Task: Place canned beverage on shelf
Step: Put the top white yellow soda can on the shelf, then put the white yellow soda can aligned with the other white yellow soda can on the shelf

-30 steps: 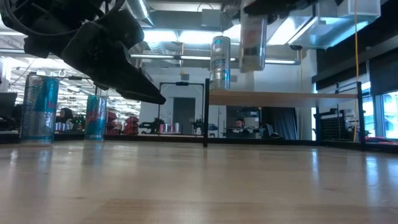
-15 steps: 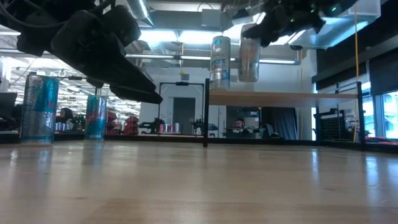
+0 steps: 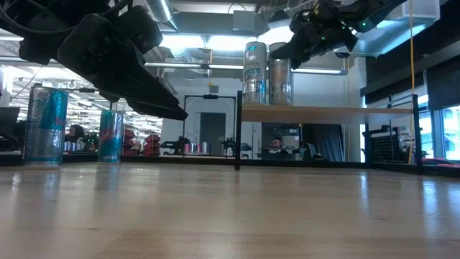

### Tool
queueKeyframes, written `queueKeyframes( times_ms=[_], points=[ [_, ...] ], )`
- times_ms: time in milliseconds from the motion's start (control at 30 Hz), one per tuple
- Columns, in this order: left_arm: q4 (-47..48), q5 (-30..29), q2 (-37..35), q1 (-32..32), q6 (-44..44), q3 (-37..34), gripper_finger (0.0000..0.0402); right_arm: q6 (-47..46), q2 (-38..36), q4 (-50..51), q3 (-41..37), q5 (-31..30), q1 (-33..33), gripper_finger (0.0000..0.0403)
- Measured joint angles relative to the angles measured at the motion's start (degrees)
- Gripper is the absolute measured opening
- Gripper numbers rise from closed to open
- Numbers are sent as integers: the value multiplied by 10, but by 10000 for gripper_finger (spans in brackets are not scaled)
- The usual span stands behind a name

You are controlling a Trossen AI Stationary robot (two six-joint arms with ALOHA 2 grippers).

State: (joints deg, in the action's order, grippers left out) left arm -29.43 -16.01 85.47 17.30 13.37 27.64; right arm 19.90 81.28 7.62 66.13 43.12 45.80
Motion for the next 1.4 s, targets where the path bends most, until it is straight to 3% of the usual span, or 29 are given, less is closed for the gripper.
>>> queueKeyframes(
  times_ms=[467,867,967,1133,1300,1400],
  points=[
    [-3,0,0,0,-4,0,286,3,17,-3,0,-20,11,222],
    [-2,0,0,0,-4,0,286,-6,13,33,33,-20,11,381],
    [-2,0,0,0,-4,0,286,-6,12,91,78,-22,11,395],
    [-2,0,0,0,-3,0,286,5,8,272,201,-68,8,388],
    [-2,0,0,0,-4,0,286,-3,6,466,292,-177,-47,379],
    [-2,0,0,0,-4,0,286,-34,0,556,314,-187,-98,378]
  ],
)
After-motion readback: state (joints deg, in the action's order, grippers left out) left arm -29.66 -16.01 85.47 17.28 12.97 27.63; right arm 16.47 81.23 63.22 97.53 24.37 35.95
